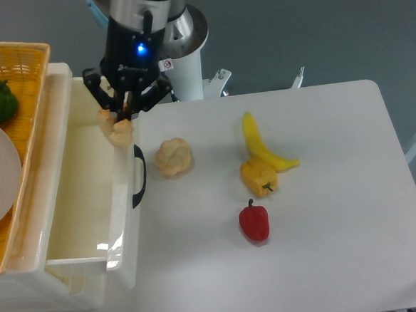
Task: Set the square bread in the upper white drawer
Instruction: 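Carry the bread piece over the open white drawer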
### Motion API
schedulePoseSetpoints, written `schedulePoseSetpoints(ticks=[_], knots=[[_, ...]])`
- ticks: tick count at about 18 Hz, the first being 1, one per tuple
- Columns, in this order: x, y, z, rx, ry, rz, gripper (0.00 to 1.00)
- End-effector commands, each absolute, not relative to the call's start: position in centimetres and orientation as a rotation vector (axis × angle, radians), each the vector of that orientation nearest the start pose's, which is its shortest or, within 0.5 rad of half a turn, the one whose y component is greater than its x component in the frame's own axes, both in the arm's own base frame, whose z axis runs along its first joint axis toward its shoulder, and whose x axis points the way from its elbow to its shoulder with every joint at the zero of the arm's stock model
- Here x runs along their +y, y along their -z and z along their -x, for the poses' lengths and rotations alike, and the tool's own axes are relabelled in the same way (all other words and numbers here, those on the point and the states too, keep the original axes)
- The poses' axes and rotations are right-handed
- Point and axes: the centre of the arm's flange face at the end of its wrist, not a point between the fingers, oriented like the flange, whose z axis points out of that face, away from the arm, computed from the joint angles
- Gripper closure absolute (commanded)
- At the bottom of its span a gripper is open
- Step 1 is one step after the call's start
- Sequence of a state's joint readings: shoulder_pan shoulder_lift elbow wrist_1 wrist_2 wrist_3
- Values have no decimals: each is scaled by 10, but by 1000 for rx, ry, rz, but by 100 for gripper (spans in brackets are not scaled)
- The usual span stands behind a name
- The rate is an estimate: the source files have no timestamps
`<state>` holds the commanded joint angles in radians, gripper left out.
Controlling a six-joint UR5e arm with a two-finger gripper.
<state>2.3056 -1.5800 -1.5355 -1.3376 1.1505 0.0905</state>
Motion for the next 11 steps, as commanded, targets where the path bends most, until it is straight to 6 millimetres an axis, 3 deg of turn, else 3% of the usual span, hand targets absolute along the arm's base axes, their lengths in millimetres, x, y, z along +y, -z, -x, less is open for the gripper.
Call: schedulePoseSetpoints(ticks=[1,3,11], knots=[[502,-534,212,-773,393,2605,95],[508,-528,208,-757,402,2620,79],[516,-522,203,-731,402,2625,66]])
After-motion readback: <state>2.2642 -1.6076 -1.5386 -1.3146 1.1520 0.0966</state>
